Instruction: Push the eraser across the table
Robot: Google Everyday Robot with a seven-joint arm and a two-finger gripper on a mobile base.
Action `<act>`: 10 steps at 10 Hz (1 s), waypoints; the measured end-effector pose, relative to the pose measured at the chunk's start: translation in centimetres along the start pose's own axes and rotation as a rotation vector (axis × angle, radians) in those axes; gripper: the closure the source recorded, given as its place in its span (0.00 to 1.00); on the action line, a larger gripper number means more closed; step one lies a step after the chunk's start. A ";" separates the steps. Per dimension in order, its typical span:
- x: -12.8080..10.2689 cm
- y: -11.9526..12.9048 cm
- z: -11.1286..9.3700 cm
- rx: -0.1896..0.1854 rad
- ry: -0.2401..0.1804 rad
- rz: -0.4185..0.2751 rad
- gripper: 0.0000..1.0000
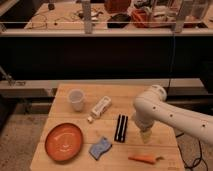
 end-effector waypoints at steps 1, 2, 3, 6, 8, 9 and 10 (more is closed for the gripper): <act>-0.4 -0.2 0.2 -0.001 -0.003 -0.011 0.20; -0.5 -0.3 0.3 -0.002 -0.002 -0.018 0.20; -0.6 -0.4 0.5 -0.003 -0.002 -0.027 0.20; -1.0 -0.6 1.2 -0.009 0.001 -0.057 0.20; -1.3 -0.9 1.6 -0.008 0.001 -0.075 0.20; -1.3 -1.0 1.7 -0.008 0.002 -0.081 0.20; -1.4 -1.1 1.9 -0.010 0.002 -0.087 0.20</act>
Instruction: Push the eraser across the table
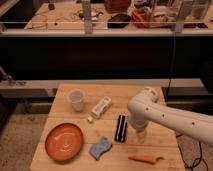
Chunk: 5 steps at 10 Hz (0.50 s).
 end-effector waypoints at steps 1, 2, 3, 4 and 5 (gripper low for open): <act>-0.1 -0.1 0.2 0.000 -0.001 -0.004 0.20; -0.2 -0.2 0.3 0.000 0.000 -0.009 0.20; -0.3 -0.4 0.5 -0.001 0.000 -0.015 0.20; -0.4 -0.6 0.6 -0.001 0.001 -0.021 0.20; -0.4 -0.6 0.7 -0.001 0.001 -0.025 0.20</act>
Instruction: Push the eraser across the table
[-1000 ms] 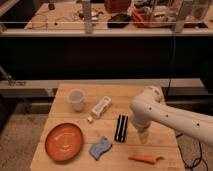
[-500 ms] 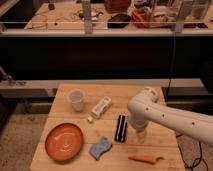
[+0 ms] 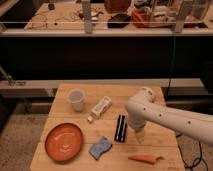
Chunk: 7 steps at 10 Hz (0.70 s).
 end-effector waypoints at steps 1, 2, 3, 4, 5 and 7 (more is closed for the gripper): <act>-0.1 -0.1 0.2 0.001 0.000 -0.005 0.20; -0.2 -0.2 0.4 0.000 0.000 -0.009 0.20; -0.2 -0.3 0.6 0.000 0.000 -0.012 0.20; -0.4 -0.5 0.7 0.000 -0.001 -0.017 0.20; -0.5 -0.7 0.8 0.002 -0.002 -0.022 0.20; -0.5 -0.7 1.1 0.000 0.000 -0.026 0.25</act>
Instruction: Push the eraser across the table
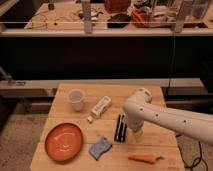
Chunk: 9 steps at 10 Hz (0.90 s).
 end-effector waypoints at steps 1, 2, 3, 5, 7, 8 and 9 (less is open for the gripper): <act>-0.1 -0.1 0.2 -0.002 0.000 -0.004 0.33; -0.3 -0.3 0.4 -0.002 0.001 -0.009 0.38; -0.3 -0.3 0.5 -0.003 0.000 -0.010 0.43; -0.3 -0.4 0.8 -0.006 0.001 -0.014 0.63; -0.5 -0.6 1.4 -0.011 0.001 -0.024 0.83; -0.7 -0.8 1.7 -0.013 -0.002 -0.029 0.95; -0.9 -1.0 2.0 -0.014 -0.003 -0.033 1.00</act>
